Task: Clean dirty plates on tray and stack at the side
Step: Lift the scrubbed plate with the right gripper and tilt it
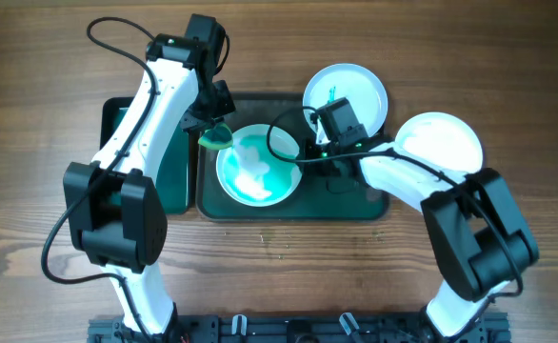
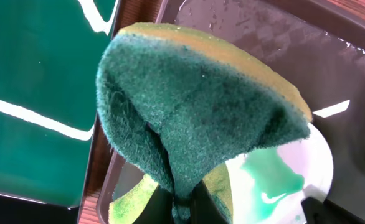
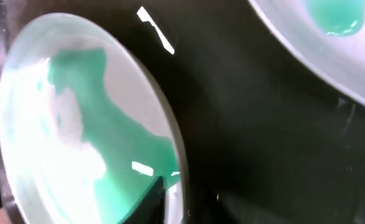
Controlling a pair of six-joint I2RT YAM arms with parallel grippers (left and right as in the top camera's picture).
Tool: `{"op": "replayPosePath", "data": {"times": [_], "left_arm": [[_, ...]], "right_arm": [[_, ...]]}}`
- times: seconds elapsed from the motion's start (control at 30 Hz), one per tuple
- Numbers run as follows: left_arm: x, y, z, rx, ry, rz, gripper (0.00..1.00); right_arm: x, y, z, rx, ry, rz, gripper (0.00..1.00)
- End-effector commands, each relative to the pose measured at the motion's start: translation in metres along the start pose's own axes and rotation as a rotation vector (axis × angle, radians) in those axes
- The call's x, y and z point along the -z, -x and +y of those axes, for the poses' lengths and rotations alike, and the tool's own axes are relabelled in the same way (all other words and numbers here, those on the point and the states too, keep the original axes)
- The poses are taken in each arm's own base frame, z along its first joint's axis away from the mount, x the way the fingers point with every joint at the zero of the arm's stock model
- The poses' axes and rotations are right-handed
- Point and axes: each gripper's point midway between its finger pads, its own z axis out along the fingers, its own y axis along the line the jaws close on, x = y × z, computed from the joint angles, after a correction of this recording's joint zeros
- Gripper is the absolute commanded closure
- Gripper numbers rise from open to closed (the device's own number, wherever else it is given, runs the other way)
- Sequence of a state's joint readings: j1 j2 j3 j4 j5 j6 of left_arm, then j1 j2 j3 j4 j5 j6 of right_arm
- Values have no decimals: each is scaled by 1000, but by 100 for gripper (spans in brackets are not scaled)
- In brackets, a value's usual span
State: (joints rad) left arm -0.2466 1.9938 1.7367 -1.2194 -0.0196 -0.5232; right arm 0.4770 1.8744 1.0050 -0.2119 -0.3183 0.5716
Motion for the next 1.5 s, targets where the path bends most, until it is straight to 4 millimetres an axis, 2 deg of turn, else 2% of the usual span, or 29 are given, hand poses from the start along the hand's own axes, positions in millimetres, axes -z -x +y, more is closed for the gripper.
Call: {"op": "replayPosePath", "data": {"times": [0.0,0.07,0.27,0.37,0.5,0.67,0.77,0.93,1.23,1.47], "left_arm": [[4,5,-2,-23,-2,-20,96],[3,5,-2,-23,-3,-19,96],[3,5,-2,-23,-3,-19,96],[3,5,-2,-23,-3,-19,96],[3,5,-2,-23,-3,-19,96],[3,3,-3,-27,-3,-17,96],[3,2,-6,-34,-4,-17,96],[3,-2,-12,-49,-9,-14,96],[4,-5,-16,-62,-10,-14,96],[4,-5,-16,-62,-11,-15,96]], "right_arm": [[-11,-6,-3,-18,8,37,88],[-13,-8,-4,-29,4,45,95],[-4,-11,2,-36,18,69,96],[16,-3,8,17,-11,35,96],[54,9,3,92,-144,-62,96],[103,18,-14,197,-383,-196,96],[122,19,-21,240,-500,-248,96],[145,24,-21,289,-629,-347,96],[184,42,-2,497,-882,-504,96],[232,43,24,594,-1139,-727,96]]}}
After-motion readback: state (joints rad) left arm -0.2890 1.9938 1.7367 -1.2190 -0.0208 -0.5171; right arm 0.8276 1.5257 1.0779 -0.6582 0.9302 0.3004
